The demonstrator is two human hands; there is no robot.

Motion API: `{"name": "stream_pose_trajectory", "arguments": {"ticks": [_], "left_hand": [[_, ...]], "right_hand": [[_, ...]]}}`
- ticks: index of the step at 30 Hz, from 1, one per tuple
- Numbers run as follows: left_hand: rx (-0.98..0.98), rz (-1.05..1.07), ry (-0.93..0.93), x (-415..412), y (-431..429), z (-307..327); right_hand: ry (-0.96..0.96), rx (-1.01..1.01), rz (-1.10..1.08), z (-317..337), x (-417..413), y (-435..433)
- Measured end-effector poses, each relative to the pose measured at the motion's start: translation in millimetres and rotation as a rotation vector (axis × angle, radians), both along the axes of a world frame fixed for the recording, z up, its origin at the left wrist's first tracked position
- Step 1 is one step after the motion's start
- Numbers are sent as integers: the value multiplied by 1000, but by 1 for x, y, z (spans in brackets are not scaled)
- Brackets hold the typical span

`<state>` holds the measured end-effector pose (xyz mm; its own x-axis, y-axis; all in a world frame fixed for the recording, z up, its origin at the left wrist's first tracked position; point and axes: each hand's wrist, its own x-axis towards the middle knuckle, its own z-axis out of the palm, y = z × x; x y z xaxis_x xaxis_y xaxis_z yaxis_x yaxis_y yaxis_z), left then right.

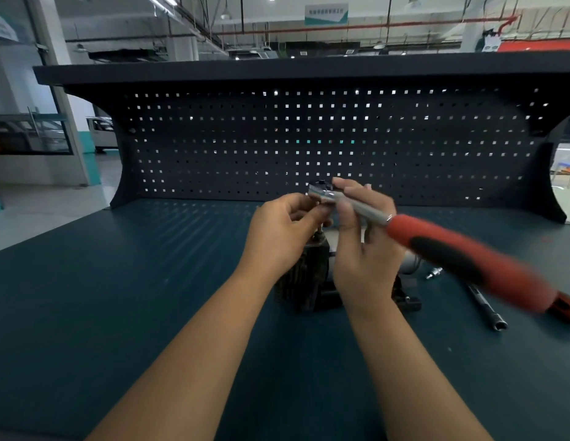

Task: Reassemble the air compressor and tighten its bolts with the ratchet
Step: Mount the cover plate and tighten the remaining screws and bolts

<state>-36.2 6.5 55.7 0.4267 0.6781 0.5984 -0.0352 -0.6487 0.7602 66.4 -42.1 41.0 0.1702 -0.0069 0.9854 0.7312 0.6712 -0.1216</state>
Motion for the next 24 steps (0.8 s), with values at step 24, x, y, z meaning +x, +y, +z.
{"name": "stream_pose_trajectory", "arguments": {"ticks": [24], "left_hand": [[6, 16, 34, -4, -2, 4]], "right_hand": [[317, -149, 186, -5, -23, -9]]}}
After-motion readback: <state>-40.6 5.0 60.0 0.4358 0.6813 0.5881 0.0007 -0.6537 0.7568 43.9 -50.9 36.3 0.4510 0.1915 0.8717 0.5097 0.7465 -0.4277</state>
